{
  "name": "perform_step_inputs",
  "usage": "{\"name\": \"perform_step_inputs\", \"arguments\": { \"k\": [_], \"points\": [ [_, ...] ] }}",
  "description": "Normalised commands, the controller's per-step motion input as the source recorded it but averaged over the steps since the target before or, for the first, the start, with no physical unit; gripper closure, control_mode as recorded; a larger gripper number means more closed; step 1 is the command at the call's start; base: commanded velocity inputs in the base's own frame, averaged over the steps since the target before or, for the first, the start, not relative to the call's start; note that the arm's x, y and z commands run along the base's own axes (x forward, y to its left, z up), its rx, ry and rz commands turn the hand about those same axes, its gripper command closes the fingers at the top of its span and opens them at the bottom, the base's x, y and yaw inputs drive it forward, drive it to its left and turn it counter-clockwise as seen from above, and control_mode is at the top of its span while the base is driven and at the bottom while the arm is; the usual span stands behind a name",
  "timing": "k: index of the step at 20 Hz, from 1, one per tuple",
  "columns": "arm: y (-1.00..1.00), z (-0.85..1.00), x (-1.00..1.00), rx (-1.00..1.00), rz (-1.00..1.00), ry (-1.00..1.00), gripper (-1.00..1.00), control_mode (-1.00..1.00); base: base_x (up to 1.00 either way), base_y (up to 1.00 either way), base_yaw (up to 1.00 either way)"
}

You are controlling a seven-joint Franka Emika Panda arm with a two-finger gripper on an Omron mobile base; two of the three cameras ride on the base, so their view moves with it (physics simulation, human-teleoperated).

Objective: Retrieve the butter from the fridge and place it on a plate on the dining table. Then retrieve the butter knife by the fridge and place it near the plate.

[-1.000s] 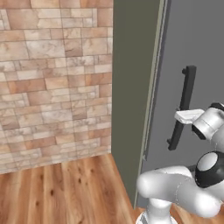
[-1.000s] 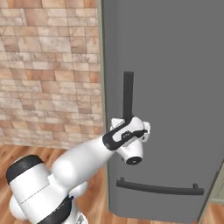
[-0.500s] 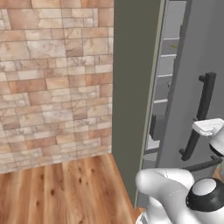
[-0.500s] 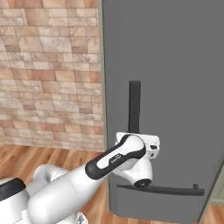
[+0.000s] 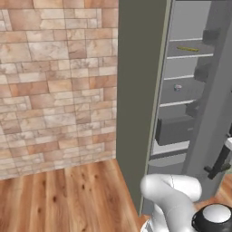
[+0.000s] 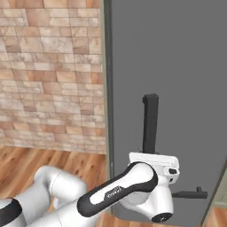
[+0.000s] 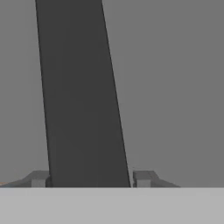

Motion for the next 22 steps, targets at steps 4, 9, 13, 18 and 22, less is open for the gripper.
{"name": "perform_step_inputs", "arguments": {
  "k": [4, 9, 13, 18, 22],
  "points": [
    [-1.0, 0.06, -1.0, 0.0, 0.0, 0.01, -1.0, -1.0, 0.0, 0.0, 0.0],
    [-0.08, 0.03, -1.0, -0.27, 0.03, 0.05, -1.0, -1.0, 0.0, 0.0, 0.0],
    [1.0, 0.12, -1.0, -0.76, 0.06, 0.05, -1.0, -1.0, 0.0, 0.0, 0.0],
    [0.72, 0.68, -1.0, -0.68, 0.01, 0.13, -1.0, -1.0, 0.0, 0.0, 0.0],
    [1.0, 0.99, -0.46, -0.76, 0.04, 0.08, -1.0, -1.0, 0.0, 0.0, 0.0]
  ]
}}
